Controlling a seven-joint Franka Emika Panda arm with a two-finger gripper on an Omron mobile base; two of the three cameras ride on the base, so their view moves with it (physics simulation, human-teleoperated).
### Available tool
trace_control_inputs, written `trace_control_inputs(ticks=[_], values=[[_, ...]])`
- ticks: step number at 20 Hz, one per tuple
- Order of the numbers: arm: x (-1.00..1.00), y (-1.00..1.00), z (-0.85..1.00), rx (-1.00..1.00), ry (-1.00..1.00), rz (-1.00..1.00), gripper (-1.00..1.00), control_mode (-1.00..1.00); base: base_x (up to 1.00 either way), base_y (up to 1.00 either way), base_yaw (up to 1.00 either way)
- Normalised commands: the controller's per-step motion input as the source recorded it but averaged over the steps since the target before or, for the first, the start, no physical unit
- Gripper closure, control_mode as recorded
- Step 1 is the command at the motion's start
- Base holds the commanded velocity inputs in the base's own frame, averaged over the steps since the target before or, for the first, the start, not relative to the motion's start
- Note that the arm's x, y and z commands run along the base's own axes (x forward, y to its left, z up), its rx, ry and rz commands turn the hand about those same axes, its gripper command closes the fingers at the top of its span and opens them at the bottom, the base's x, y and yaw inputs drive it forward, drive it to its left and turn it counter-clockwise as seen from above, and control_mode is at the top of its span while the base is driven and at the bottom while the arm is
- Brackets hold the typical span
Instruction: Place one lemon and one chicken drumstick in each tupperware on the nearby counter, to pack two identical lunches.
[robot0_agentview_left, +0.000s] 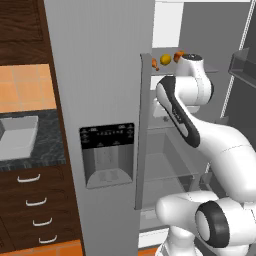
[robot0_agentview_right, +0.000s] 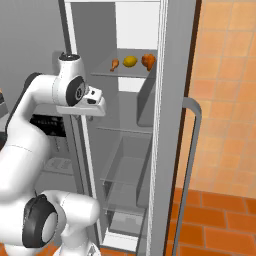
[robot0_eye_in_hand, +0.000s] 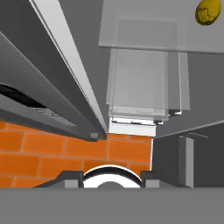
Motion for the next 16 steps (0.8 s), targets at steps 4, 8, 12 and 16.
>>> trace_control_inputs(ticks=[4, 8, 12, 16], values=[[-0.31, -0.31, -0.01, 0.04, -0.14, 0.0, -1.0, -1.0, 0.0, 0.0, 0.0], [-0.19, -0.26, 0.14, 0.07, -0.38, -0.06, -1.0, -1.0, 0.0, 0.0, 0.0], [0.0, -0.06, 0.47, 0.03, -0.19, -0.07, -1.0, -1.0, 0.0, 0.0, 0.0], [0.0, -0.31, 0.26, 0.0, -0.01, -0.03, -1.0, -1.0, 0.0, 0.0, 0.0]])
